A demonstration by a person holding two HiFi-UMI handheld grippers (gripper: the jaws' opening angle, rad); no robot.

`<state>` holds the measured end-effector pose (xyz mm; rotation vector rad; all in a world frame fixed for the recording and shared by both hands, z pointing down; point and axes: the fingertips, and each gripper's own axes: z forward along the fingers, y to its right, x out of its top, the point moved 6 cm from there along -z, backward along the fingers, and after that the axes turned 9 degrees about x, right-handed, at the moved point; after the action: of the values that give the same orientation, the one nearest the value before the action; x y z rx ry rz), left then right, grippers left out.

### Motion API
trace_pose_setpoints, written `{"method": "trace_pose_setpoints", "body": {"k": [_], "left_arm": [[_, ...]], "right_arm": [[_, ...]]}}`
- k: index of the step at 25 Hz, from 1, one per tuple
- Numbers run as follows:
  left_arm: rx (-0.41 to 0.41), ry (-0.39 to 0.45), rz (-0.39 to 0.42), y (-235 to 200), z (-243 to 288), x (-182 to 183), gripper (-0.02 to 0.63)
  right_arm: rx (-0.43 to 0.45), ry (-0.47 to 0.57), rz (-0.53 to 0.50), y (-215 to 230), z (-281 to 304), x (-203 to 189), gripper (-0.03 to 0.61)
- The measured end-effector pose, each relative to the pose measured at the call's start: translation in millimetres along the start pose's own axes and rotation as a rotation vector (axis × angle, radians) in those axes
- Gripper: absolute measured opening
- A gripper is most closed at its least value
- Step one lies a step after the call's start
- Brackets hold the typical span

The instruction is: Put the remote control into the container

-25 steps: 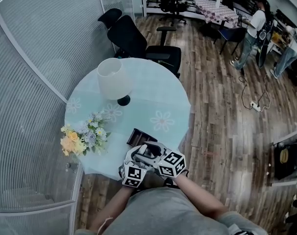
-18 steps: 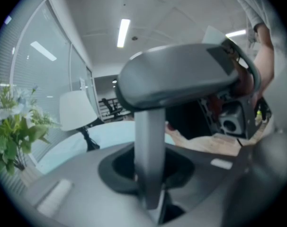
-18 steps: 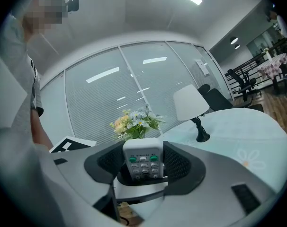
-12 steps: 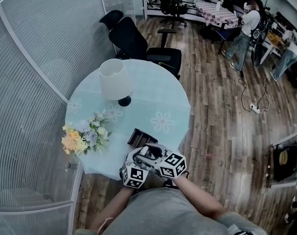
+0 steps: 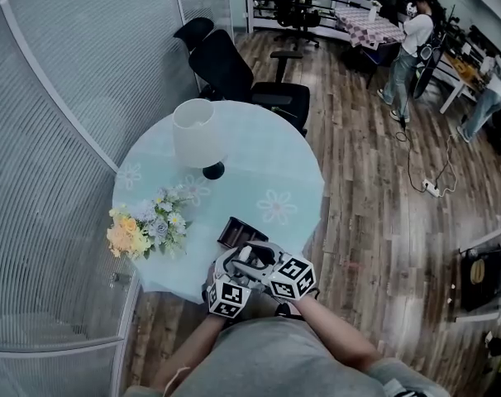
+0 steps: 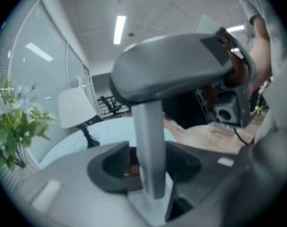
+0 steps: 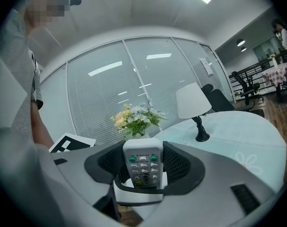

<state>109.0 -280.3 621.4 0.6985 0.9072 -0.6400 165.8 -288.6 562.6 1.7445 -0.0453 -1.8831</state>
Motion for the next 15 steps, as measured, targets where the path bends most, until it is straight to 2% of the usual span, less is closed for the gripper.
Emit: {"method": "trace_pose_setpoints", "body": {"k": [6, 15], "left_arm": [[0.012, -0.019, -0.008, -2.9, -3.1, -4.7, 0.232], [0.047, -0.048, -0.025, -12.4, -8.9, -17.1, 0.233]], "right_arm": [[-0.032, -0.004, -0.019, 11.4, -7.9, 5.3, 0.258], [-0.075, -0.01, -0.069, 31.4, -9.5, 16.9, 0.258]]}}
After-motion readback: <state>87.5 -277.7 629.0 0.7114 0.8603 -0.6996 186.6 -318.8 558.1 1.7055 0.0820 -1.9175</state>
